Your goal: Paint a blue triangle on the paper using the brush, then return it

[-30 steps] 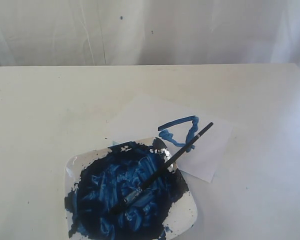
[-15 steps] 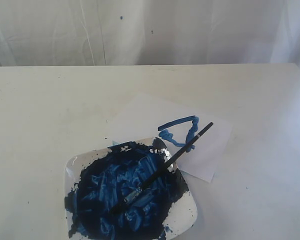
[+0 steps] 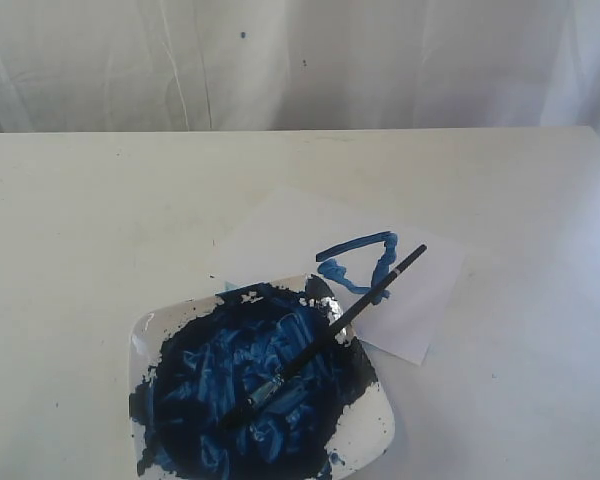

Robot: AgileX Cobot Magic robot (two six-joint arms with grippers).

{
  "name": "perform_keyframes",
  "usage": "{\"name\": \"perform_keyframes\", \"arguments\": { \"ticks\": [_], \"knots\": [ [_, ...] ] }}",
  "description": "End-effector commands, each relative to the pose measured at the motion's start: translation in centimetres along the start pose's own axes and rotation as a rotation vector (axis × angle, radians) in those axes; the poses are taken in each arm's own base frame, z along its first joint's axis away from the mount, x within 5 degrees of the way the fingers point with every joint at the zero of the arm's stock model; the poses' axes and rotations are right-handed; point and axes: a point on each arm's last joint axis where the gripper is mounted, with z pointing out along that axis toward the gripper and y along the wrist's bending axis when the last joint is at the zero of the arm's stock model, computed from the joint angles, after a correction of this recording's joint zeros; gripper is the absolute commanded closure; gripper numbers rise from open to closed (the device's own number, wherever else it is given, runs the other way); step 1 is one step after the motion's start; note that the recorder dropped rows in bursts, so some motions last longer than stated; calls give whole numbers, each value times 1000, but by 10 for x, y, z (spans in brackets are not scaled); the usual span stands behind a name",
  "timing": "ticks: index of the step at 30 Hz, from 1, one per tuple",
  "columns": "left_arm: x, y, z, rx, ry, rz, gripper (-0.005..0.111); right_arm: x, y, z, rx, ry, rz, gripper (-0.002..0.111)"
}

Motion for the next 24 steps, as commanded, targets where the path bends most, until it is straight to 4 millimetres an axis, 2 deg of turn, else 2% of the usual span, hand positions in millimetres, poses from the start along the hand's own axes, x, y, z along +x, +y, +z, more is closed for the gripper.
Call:
{"name": "perform_keyframes", "arguments": {
  "ticks": [1, 7, 15, 24],
  "knots": [
    [1, 0, 0, 2, 0, -8, 107, 2, -1, 0, 8, 6, -11, 108],
    [1, 0, 0, 1, -2, -8, 107, 2, 0, 0, -9, 7, -37, 108],
    [1, 0, 0, 2, 0, -8, 107, 2, 7, 0, -125, 7, -106, 108],
    [1, 0, 0, 2, 0, -8, 107, 2, 7, 0, -132, 7, -111, 108]
  ]
}}
